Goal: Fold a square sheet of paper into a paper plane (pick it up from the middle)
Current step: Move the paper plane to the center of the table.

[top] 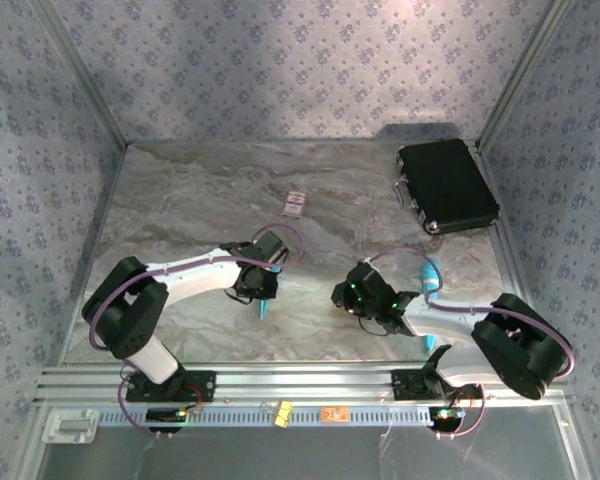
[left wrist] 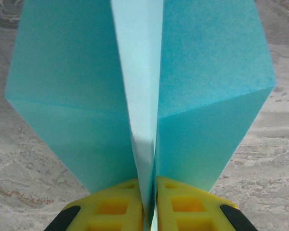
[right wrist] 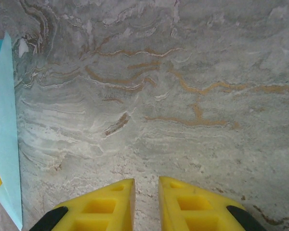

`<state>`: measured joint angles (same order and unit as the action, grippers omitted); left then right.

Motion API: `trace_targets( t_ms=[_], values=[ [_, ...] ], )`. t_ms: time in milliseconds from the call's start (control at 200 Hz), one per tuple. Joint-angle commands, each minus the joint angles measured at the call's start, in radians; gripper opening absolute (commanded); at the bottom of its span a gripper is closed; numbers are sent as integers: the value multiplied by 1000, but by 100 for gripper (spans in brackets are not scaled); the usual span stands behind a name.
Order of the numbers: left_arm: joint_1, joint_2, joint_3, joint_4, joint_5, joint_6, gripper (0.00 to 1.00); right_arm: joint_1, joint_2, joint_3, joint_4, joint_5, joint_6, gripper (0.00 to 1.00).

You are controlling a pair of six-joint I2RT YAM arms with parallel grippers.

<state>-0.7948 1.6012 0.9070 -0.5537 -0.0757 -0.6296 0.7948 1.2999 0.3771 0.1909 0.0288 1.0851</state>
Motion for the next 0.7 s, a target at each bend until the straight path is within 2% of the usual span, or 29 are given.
trace_targets(
  t_ms=[0, 410, 695],
  values=[
    [-7, 16, 30, -17, 8, 7, 14, 7, 21, 32, 12, -7, 12, 21],
    [-9, 66, 44, -24, -2, 2, 16, 12, 52, 49, 25, -13, 5, 21],
    [-29, 134, 69, -53, -38, -37, 19, 13, 19, 38, 16, -8, -1, 21]
  ],
)
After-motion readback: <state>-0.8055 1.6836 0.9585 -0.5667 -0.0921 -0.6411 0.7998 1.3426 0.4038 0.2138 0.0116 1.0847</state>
